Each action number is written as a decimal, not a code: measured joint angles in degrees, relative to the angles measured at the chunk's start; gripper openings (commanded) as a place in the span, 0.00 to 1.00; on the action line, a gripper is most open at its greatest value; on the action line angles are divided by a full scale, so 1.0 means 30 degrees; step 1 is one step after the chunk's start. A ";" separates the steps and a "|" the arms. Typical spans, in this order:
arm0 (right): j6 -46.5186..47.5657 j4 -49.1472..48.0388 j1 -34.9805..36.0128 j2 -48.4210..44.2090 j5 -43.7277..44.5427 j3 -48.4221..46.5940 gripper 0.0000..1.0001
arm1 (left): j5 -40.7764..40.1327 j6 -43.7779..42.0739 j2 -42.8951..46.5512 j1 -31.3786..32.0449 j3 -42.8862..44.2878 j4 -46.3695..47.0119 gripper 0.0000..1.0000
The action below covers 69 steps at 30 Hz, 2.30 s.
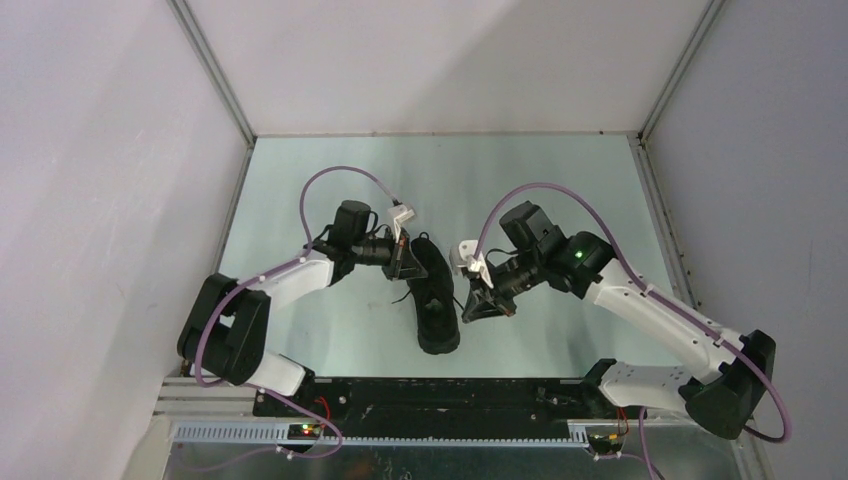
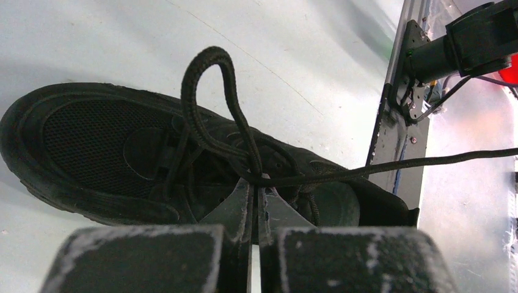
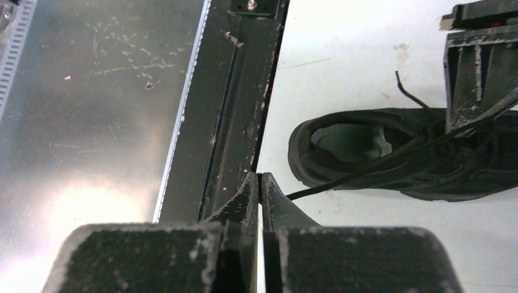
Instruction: Tie the shoes
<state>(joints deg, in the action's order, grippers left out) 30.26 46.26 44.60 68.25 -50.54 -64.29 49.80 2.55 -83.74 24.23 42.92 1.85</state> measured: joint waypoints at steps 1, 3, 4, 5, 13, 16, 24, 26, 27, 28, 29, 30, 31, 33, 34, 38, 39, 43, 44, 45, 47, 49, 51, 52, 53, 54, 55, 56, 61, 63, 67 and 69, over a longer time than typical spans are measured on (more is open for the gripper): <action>0.0321 0.0211 0.0073 -0.0087 0.0015 0.0066 0.00 | -0.0044 -0.0022 0.0015 0.0000 0.0000 -0.0036 0.00; 0.0984 0.0670 0.0189 -0.0277 0.0131 0.0313 0.00 | -0.0066 -0.0044 0.0058 0.0000 0.0000 -0.0160 0.00; 0.1231 0.0845 0.0219 -0.0350 0.0189 0.0452 0.00 | -0.0066 -0.0058 0.0073 0.0000 0.0000 -0.0189 0.00; 0.1494 0.1005 0.0219 -0.0444 0.0284 0.0648 0.00 | -0.0066 -0.0066 0.0080 0.0000 0.0000 -0.0219 0.00; 0.3009 0.1428 -0.1137 -0.0670 0.0903 0.2594 0.00 | -0.0015 -0.0525 0.0102 0.0000 0.0000 -0.0291 0.00; 0.3264 0.1413 -0.1705 -0.0444 0.0991 0.2834 0.01 | 0.0131 -0.0758 0.0117 0.0000 0.0000 -0.0321 0.01; 0.3789 0.0954 -0.3075 0.1559 0.0685 0.2849 0.33 | 0.0692 -0.1384 0.0568 0.0007 -0.0087 -0.0182 0.01; 0.3279 0.0124 -0.3687 0.2280 0.0131 0.2841 0.37 | 0.0845 -0.1479 0.0656 0.0007 -0.0277 -0.0058 0.00; 0.2820 -0.0357 -0.3956 0.2557 -0.0124 0.2841 0.38 | 0.0933 -0.1523 0.0663 0.0007 -0.0342 -0.0044 0.00; 0.2237 -0.1042 -0.4328 0.2965 -0.0525 0.2834 0.39 | 0.0984 -0.1537 0.0663 0.0007 -0.0372 -0.0036 0.00; 0.1625 -0.1566 -0.4634 0.3300 -0.0823 0.2776 0.40 | 0.1027 -0.1559 0.0663 0.0015 -0.0379 -0.0029 0.00; 0.0947 -0.2149 -0.4954 0.3781 -0.1188 0.2637 0.41 | 0.1056 -0.1603 0.0663 0.0029 -0.0379 0.0000 0.00; 0.0284 -0.2725 -0.5180 0.4255 -0.1472 0.2426 0.42 | 0.1107 -0.1712 0.0663 0.0036 -0.0379 0.0036 0.00; -0.0780 -0.3796 -0.5537 0.5238 -0.1938 0.1894 0.44 | 0.1144 -0.1923 0.0656 0.0044 -0.0379 0.0044 0.00; -0.1180 -0.4204 -0.5574 0.5676 -0.2142 0.1639 0.45 | 0.1144 -0.2040 0.0627 0.0044 -0.0379 0.0044 0.00; -0.2725 -0.5646 -0.5530 0.7956 -0.3147 -0.0036 0.46 | 0.1137 -0.2608 0.0415 0.0044 -0.0379 -0.0146 0.00; -0.3053 -0.5931 -0.5508 0.8524 -0.3344 -0.0452 0.46 | 0.1129 -0.2739 0.0408 0.0044 -0.0379 -0.0306 0.00; -0.4444 -0.7191 -0.5384 1.0754 -0.4051 -0.1829 0.45 | 0.1129 -0.3337 0.0408 0.0044 -0.0372 -0.0838 0.00; -0.4801 -0.7439 -0.5377 1.1213 -0.4182 -0.2113 0.44 | 0.1137 -0.3439 0.0408 0.0044 -0.0372 -0.0911 0.00; -0.5166 -0.7737 -0.5370 1.1672 -0.4291 -0.2353 0.44 | 0.1144 -0.3541 0.0408 0.0044 -0.0364 -0.0969 0.00; -0.6127 -0.8488 -0.5384 1.2444 -0.4510 -0.2681 0.44 | 0.1151 -0.3606 0.0408 0.0044 -0.0364 -0.1020 0.00; -0.6914 -0.9209 -0.5442 1.3027 -0.4692 -0.2812 0.44 | 0.1166 -0.3745 0.0408 0.0044 -0.0342 -0.1078 0.00; -0.7322 -0.9544 -0.5450 1.3500 -0.4889 -0.2943 0.45 | 0.1166 -0.3883 0.0408 0.0044 -0.0248 -0.1224 0.00; -0.7468 -0.9588 -0.5450 1.3748 -0.5049 -0.3111 0.46 | 0.1166 -0.3927 0.0408 0.0044 -0.0204 -0.1275 0.00; -0.7577 -0.9683 -0.5450 1.3916 -0.5144 -0.3235 0.46 | 0.1158 -0.3963 0.0408 0.0044 -0.0168 -0.1348 0.00; -0.7701 -0.9777 -0.5450 1.4134 -0.5319 -0.3373 0.46 | 0.1166 -0.4022 0.0408 0.0044 -0.0153 -0.1384 0.00; -0.7854 -0.9930 -0.5442 1.4309 -0.5552 -0.3483 0.46 | 0.1166 -0.4029 0.0408 0.0044 -0.0153 -0.1406 0.00; -0.7978 -1.0010 -0.5442 1.4433 -0.5741 -0.3526 0.46 | 0.1166 -0.4029 0.0408 0.0044 -0.0153 -0.1399 0.00; -0.8488 -1.0214 -0.5166 1.5067 -0.7082 -0.3665 0.45 | 0.1166 -0.4022 0.0408 0.0044 -0.0153 -0.1399 0.00; -0.8524 -1.0142 -0.5027 1.5227 -0.7512 -0.3665 0.44 | 0.1166 -0.4022 0.0408 0.0044 -0.0153 -0.1399 0.00; -0.8306 -0.9814 -0.4881 1.5256 -0.8080 -0.3665 0.43 | 0.1158 -0.4022 0.0408 0.0044 -0.0153 -0.1399 0.00; -0.8065 -0.9551 -0.4896 1.5256 -0.8131 -0.3665 0.43 | 0.1158 -0.4022 0.0408 0.0044 -0.0153 -0.1399 0.00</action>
<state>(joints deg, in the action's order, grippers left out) 6.07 17.61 29.91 114.02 -74.94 -75.29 53.28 -9.52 -82.52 24.36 42.46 -2.35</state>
